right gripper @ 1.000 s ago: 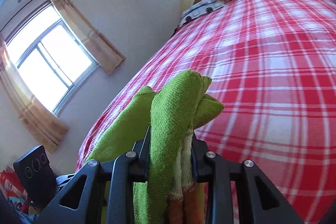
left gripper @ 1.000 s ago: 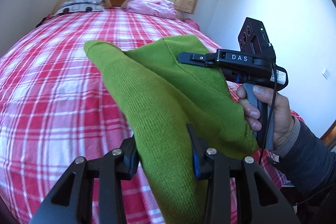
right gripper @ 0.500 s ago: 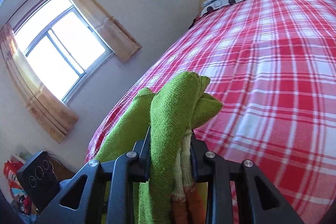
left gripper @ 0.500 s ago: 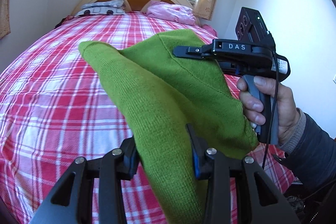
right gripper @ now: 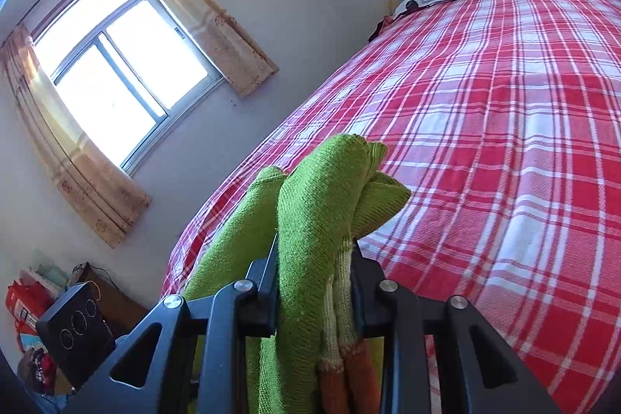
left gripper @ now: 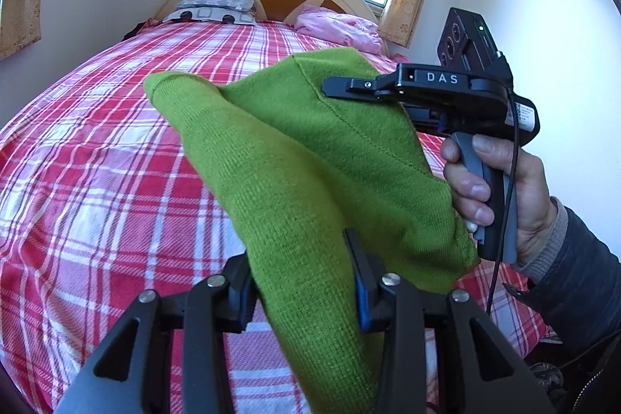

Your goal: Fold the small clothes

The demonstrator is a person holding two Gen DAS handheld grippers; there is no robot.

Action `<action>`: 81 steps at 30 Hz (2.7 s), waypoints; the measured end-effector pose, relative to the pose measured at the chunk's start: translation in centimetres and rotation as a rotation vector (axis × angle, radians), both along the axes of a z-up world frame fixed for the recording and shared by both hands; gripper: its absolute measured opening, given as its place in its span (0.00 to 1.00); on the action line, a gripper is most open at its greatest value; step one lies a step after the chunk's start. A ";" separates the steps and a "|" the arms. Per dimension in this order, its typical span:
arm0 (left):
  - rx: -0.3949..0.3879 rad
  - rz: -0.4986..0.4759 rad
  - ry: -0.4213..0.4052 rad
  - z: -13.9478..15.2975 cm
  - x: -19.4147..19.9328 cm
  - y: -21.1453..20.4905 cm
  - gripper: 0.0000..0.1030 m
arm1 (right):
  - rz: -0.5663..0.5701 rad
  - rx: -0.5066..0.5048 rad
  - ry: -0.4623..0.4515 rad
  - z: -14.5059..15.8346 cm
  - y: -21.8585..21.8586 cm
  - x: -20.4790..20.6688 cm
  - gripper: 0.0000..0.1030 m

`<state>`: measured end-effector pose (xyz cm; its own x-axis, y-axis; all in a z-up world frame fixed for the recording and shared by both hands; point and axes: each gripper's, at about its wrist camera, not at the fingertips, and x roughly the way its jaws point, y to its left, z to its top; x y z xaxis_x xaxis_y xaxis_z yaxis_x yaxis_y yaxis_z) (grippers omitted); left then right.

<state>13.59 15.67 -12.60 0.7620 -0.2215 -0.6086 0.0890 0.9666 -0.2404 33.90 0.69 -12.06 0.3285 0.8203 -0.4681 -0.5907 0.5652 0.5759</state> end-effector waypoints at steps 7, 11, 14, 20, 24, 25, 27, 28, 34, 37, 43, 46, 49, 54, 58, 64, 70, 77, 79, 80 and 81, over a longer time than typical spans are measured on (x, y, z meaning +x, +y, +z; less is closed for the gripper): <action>-0.013 0.037 0.013 -0.9 -0.7 1.7 0.39 | 0.024 -0.010 0.020 -0.9 2.8 0.3 0.27; -0.015 0.041 0.021 -1.2 -1.1 2.0 0.39 | 0.043 -0.024 0.036 -1.3 3.9 0.6 0.27; -0.016 0.044 0.030 -1.6 -1.4 2.3 0.39 | 0.056 -0.036 0.057 -2.0 4.6 1.1 0.27; -0.022 0.061 0.065 -2.9 -1.8 3.0 0.39 | 0.076 -0.076 0.077 -3.2 6.3 2.0 0.27; -0.034 0.062 0.074 -3.4 -2.0 3.3 0.39 | 0.070 -0.093 0.084 -3.8 6.9 2.6 0.27; -0.036 0.061 0.076 -3.5 -2.0 3.4 0.40 | 0.067 -0.100 0.085 -3.9 6.9 2.7 0.27; -0.034 0.061 0.083 -3.9 -1.8 3.5 0.42 | 0.054 -0.125 0.087 -4.5 7.0 3.0 0.27; -0.039 0.063 0.087 -4.1 -1.8 3.5 0.43 | 0.048 -0.132 0.090 -4.8 6.9 3.1 0.27; -0.013 0.062 0.085 -3.5 -2.6 3.2 0.50 | 0.022 -0.155 0.115 -6.4 6.3 3.7 0.27; 0.030 0.058 0.073 -2.4 -3.4 2.6 0.53 | 0.014 -0.194 0.088 -6.3 6.2 3.6 0.31; 0.159 0.095 -0.009 0.7 -5.3 3.3 0.76 | -0.058 -0.231 -0.012 -3.8 3.9 2.0 0.32; 0.139 0.154 -0.066 2.0 -5.2 5.0 0.88 | -0.022 -0.168 -0.063 -1.2 2.3 -0.6 0.38; 0.119 0.208 -0.032 0.9 -3.2 6.0 0.88 | 0.054 -0.116 -0.074 -0.2 2.2 -3.0 0.44; 0.185 0.296 0.102 -3.4 0.5 6.4 0.90 | 0.156 -0.167 0.015 -2.8 3.5 -5.8 0.46; 0.155 0.327 0.106 -4.6 0.3 6.7 0.99 | 0.115 -0.220 0.051 -5.3 3.2 -5.6 0.46; 0.086 0.352 0.109 -4.2 -0.9 7.2 1.00 | 0.063 -0.223 0.034 -4.6 2.9 -6.5 0.46; 0.158 0.309 0.011 -0.8 -3.3 4.8 1.00 | -0.104 -0.282 -0.192 -0.2 0.8 -12.1 0.64; 0.143 0.284 -0.099 3.0 -4.8 3.6 1.00 | -0.187 -0.326 -0.349 3.5 -0.1 -16.3 0.64; 0.150 0.281 -0.119 3.7 -5.2 3.2 1.00 | -0.194 -0.321 -0.374 4.3 -0.6 -17.0 0.65; 0.151 0.278 -0.126 3.8 -5.3 3.1 1.00 | -0.199 -0.313 -0.379 4.4 -0.8 -17.3 0.65; 0.152 0.275 -0.132 4.0 -5.4 3.1 1.00 | -0.206 -0.307 -0.386 4.7 -1.0 -17.5 0.65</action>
<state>8.20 18.74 -8.56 0.8549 0.0887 -0.5112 -0.1590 0.9827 -0.0953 16.37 -0.27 -7.37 0.6643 0.5645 -0.4899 -0.5855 0.8004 0.1285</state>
